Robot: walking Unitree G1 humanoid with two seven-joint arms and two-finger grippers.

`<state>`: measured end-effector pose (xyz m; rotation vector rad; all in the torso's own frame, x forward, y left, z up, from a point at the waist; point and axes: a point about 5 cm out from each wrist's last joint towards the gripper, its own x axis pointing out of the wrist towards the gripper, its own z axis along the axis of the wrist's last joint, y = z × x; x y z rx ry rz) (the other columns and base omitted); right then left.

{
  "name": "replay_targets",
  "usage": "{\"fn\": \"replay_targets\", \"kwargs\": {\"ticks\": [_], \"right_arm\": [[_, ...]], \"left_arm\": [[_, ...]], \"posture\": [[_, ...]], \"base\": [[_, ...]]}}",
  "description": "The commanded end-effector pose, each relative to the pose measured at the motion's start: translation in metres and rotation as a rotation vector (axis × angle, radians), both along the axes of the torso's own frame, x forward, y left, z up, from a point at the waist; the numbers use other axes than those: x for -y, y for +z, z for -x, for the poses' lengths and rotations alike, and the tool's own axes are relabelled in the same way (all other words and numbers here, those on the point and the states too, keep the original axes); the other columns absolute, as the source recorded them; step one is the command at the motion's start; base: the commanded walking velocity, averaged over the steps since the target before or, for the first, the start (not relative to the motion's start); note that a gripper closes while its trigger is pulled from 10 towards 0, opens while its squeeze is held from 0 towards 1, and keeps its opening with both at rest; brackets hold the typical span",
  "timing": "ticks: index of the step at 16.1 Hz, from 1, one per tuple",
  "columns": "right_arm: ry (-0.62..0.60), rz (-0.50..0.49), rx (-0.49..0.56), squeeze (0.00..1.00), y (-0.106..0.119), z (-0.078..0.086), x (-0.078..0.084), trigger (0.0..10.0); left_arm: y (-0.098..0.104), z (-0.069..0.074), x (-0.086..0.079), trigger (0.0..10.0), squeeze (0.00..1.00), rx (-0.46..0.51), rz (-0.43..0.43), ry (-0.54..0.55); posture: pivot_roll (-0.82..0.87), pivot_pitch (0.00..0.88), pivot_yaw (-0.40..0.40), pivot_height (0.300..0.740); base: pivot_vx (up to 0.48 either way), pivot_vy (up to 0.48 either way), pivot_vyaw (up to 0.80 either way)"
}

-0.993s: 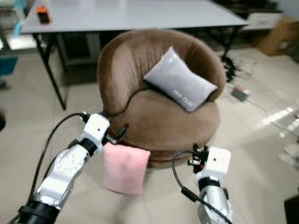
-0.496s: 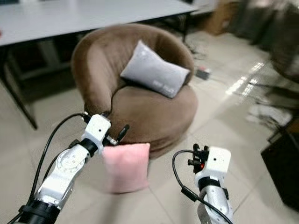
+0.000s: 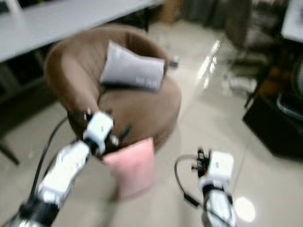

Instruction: Move the pillow to the sofa from floor

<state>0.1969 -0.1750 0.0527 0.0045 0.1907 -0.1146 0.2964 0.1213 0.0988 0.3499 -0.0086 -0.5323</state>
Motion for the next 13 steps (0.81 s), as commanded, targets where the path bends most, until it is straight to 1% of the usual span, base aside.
{"fn": "replay_targets", "kwargs": {"ticks": [1, 3, 5, 7, 8, 9, 11, 13], "right_arm": [[0.037, 0.049, 0.0, 0.0, -0.003, 0.001, -0.003, 10.0], [0.047, 0.069, 0.007, 0.0, -0.005, 0.0, 0.003, 10.0], [0.058, 0.092, 0.027, 0.0, -0.003, -0.007, 0.009, 10.0], [0.063, 0.103, 0.044, 0.0, 0.001, -0.012, 0.011, 10.0], [0.067, 0.091, 0.065, 0.0, 0.006, -0.017, 0.01, 10.0], [0.068, 0.072, 0.07, 0.0, 0.007, -0.018, 0.006, 10.0], [0.071, 0.055, 0.063, 0.0, 0.004, -0.017, -0.001, 10.0], [0.047, 0.032, 0.055, 0.0, 0.001, -0.013, -0.005, 10.0]], "left_arm": [[-0.003, -0.003, -0.005, 10.0, 0.0, -0.028, 0.005, 0.007], [-0.002, -0.004, -0.005, 10.0, 0.0, -0.031, 0.006, 0.006], [-0.007, 0.001, -0.007, 10.0, 0.0, -0.045, 0.009, 0.016], [-0.009, 0.003, -0.007, 10.0, 0.0, -0.052, 0.013, 0.021], [-0.011, 0.004, -0.008, 10.0, 0.0, -0.053, 0.02, 0.035], [-0.011, 0.004, -0.007, 10.0, 0.0, -0.049, 0.024, 0.044], [-0.009, 0.002, -0.004, 10.0, 0.0, -0.038, 0.03, 0.046], [-0.009, 0.001, -0.002, 10.0, 0.0, -0.034, 0.03, 0.038]], "posture": [[0.01, 0.016, 0.055, 0.74], [0.01, 0.021, 0.054, 0.74], [0.02, 0.022, 0.043, 0.74], [0.01, 0.023, 0.031, 0.74], [0.01, 0.023, 0.013, 0.74], [0.01, 0.022, 0.006, 0.74], [0.01, 0.022, -0.006, 0.74], [0.0, 0.018, 0.005, 0.74]], "base": [[0.0, 0.431, -0.8], [0.0, 0.431, -0.8], [0.0, 0.431, -0.8], [0.0, 0.435, -0.8], [0.0, 0.435, -0.8], [0.0, 0.435, -0.8], [0.0, 0.429, -0.8], [0.0, 0.431, -0.8]]}}
